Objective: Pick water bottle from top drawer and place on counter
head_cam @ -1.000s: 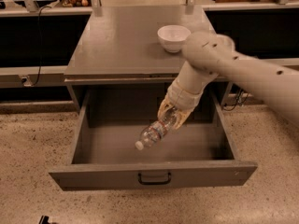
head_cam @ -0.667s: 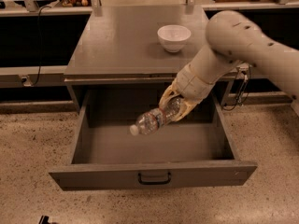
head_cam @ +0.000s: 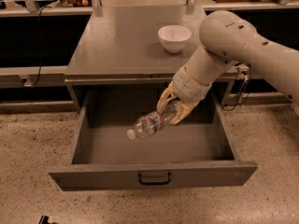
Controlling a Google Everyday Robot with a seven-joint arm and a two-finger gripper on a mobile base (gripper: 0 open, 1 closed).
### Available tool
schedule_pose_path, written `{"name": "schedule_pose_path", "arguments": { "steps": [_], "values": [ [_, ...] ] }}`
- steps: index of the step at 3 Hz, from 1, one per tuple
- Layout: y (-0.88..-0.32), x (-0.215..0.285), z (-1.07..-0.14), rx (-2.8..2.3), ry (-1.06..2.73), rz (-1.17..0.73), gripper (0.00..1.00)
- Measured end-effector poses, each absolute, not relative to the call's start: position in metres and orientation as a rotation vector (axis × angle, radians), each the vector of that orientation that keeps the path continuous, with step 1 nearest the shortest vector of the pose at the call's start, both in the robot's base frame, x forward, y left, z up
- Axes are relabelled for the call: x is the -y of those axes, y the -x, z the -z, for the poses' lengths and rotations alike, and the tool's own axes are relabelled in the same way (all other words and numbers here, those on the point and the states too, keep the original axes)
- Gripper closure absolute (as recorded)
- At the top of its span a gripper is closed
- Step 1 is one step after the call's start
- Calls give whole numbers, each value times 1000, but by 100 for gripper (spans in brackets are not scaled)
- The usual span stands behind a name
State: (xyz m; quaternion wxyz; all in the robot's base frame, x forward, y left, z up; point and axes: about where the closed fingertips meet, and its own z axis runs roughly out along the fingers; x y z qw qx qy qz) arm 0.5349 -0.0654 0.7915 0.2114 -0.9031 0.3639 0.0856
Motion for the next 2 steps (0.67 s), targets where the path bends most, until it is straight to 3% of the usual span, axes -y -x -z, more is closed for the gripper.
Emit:
{"name": "schedule_pose_path", "arguments": {
  "steps": [2],
  "values": [
    [-585, 32, -822, -912, 2699, -113, 100]
  ]
}}
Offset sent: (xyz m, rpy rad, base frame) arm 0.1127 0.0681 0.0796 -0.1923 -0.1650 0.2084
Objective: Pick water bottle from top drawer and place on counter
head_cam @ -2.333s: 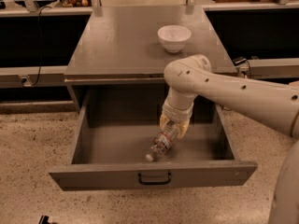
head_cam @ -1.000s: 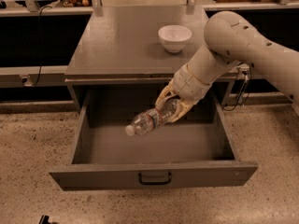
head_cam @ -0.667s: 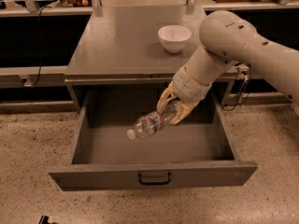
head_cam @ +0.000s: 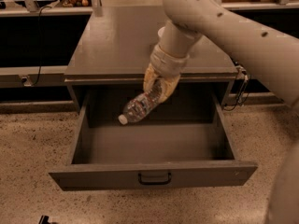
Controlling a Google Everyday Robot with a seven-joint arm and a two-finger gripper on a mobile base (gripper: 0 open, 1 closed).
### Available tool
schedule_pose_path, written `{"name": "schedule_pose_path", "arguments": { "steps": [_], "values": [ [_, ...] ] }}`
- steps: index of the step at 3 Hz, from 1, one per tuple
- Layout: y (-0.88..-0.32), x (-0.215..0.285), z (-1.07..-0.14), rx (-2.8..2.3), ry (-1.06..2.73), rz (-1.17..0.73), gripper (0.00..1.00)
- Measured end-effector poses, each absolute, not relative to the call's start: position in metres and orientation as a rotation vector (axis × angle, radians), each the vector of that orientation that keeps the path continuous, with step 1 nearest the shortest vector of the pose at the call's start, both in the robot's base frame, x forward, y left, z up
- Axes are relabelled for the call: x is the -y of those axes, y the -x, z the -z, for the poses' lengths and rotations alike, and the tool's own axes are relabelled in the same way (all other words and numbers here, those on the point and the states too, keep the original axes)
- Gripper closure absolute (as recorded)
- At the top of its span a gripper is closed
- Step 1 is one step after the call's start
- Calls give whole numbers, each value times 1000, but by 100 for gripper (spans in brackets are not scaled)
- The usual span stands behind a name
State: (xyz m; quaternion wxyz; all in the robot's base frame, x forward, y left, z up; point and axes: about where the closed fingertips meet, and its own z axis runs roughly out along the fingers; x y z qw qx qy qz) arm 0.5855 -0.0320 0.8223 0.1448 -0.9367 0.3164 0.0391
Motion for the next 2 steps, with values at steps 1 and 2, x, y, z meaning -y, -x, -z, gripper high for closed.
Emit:
{"name": "schedule_pose_path", "arguments": {
  "steps": [1, 2],
  "values": [
    [-634, 7, -851, -772, 2656, -54, 100],
    [-674, -15, -886, -675, 2600, 64, 100]
  ]
}}
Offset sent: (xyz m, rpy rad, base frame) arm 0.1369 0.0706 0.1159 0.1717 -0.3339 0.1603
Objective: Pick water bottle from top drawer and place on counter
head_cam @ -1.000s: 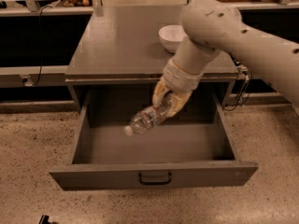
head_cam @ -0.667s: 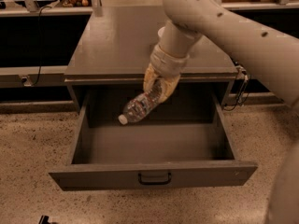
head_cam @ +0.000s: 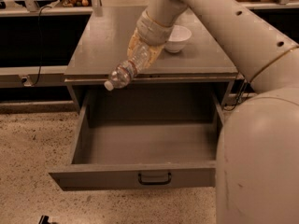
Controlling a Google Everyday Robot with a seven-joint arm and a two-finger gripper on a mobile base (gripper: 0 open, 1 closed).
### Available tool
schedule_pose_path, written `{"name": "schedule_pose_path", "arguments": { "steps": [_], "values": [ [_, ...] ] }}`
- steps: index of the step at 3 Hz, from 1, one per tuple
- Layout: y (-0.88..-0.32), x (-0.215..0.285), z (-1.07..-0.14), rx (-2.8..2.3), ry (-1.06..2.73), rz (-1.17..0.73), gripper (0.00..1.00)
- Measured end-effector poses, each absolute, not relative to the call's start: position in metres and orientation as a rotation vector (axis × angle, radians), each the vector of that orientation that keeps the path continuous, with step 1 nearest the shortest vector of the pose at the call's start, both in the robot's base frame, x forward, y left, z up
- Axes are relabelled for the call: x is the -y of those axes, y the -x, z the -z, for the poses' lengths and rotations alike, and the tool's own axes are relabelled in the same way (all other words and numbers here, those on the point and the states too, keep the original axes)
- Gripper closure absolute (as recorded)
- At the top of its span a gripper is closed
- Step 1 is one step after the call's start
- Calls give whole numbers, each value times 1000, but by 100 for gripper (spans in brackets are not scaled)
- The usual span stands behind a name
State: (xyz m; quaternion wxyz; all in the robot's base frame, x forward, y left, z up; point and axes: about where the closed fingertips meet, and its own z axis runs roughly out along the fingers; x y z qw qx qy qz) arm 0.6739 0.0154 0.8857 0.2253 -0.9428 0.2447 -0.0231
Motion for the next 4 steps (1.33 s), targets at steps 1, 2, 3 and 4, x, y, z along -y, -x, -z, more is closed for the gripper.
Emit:
{"name": "schedule_pose_path", "arguments": {
  "steps": [1, 2, 3, 4],
  "values": [
    [-708, -28, -908, -657, 2512, 128, 100],
    [-736, -30, -914, -702, 2425, 159, 100],
    [-760, -22, -912, -784, 2350, 166, 100],
    [-774, -14, -896, -906, 2341, 155, 81]
  ]
}}
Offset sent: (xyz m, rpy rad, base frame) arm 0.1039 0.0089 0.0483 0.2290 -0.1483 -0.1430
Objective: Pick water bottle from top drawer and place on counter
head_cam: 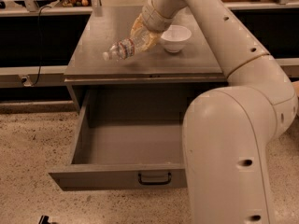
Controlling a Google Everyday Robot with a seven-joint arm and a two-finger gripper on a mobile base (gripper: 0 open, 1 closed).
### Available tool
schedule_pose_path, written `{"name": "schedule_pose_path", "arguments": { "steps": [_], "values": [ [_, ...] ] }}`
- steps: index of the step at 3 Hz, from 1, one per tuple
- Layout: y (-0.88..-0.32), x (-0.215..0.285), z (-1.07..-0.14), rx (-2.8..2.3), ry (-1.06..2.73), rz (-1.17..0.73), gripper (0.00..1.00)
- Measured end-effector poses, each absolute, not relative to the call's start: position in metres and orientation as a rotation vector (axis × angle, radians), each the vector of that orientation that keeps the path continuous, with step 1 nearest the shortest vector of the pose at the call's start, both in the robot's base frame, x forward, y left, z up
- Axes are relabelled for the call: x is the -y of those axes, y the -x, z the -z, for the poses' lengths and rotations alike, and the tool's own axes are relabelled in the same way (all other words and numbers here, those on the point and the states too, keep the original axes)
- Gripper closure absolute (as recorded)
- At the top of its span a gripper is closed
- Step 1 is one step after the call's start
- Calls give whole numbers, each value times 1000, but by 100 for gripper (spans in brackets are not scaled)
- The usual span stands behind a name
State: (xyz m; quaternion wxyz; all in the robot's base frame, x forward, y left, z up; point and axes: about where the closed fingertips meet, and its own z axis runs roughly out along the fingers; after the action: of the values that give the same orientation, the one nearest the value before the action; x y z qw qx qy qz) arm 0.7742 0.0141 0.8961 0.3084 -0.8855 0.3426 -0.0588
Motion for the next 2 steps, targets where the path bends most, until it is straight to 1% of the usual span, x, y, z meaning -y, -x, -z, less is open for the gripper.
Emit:
{"name": "schedule_pose_path", "arguments": {
  "steps": [1, 2],
  "values": [
    [-776, -12, -864, -1020, 2358, 71, 58],
    [-777, -15, -861, -1020, 2358, 66, 34]
  ]
}}
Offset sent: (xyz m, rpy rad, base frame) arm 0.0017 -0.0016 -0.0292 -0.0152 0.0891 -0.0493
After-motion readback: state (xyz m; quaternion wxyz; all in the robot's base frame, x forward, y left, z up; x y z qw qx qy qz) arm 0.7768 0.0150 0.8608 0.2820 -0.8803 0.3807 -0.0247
